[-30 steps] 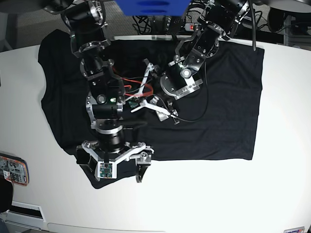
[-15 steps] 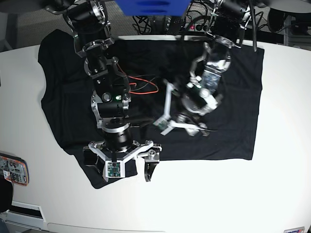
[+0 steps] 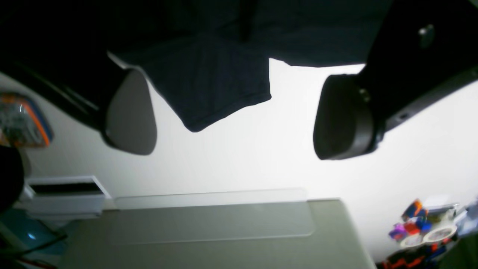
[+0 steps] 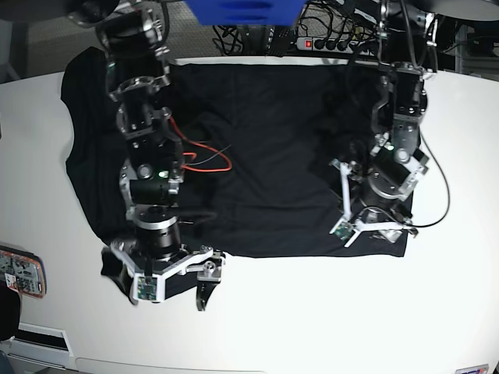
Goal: Fold the T-shirt properly
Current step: 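Move both grippers back out to the shirt's side edges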
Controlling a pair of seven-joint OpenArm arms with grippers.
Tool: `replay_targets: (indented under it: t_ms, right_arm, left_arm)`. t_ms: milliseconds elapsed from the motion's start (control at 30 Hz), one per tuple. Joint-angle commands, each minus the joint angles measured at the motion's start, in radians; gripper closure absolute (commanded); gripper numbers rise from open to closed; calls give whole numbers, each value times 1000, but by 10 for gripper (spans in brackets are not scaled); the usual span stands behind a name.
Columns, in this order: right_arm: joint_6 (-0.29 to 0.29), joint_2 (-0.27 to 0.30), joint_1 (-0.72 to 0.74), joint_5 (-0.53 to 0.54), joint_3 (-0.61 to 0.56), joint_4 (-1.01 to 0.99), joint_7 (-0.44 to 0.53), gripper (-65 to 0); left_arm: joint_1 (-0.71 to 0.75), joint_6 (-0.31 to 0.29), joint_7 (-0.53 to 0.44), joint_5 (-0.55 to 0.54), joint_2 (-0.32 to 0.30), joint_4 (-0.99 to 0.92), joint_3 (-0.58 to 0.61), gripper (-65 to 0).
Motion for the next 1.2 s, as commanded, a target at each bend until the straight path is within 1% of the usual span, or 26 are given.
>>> replay_targets:
  t_ms: [0, 33, 133, 233, 300, 367, 500, 533, 600, 633, 700, 800, 900, 967, 1067, 1167]
  right_arm:
    - [15, 35, 17, -10, 8, 16, 27, -650]
    - [35, 55, 13, -8, 12, 16, 27, -650]
    - [57, 58, 11, -8, 57, 14, 27, -650]
    - [97, 58, 7, -8, 106, 14, 27, -649]
    - [104, 58, 7, -8, 134, 14, 27, -553]
    - [106, 58, 8, -8, 155, 14, 27, -425]
    - [106, 58, 7, -8, 189, 14, 30, -176]
    - [106, 58, 7, -8, 198, 14, 33, -126]
    - [106, 58, 11, -8, 216, 14, 35, -51]
    - [109, 58, 11, -8, 220, 14, 30, -40]
    - [112, 61, 7, -8, 220, 14, 27, -54]
    - [164, 68, 8, -8, 233, 11, 27, -135]
    - [218, 68, 11, -8, 267, -3, 27, -188]
    - [238, 68, 11, -10, 293, -13, 27, -192]
    - [241, 68, 10, -10, 305, -15, 27, -192]
    - [241, 68, 2, -11, 304, -1, 27, -192]
  left_arm:
    - [-14, 3, -14, -7, -17, 30, -15, -394]
    - [-14, 3, -14, -7, -26, 39, -25, -394]
    - [-14, 3, -14, -8, -34, 50, -65, -394]
    - [-16, 3, -14, -8, -34, 55, -88, -393]
    - [-13, 3, -14, -7, -50, 55, -104, -393]
    - [-8, 3, -14, -10, -64, 55, -122, -393]
    - [-13, 2, -14, -10, -66, 55, -176, -393]
    - [-14, 2, -14, -10, -67, 55, -188, -393]
    - [-14, 0, -14, -10, -67, 55, -213, -393]
    - [-14, -1, -14, -10, -73, 53, -222, -393]
    - [-14, -1, -14, -10, -106, 50, -225, -393]
    - [-19, -1, -23, -10, -153, -7, -228, -393]
    - [-36, 0, -102, -8, -204, -97, -231, -393]
    - [-36, 0, -155, -8, -228, -157, -253, -393]
    - [-45, 0, -231, -8, -239, -226, -265, -395]
    - [-94, 0, -257, -10, -238, -278, -260, -395]
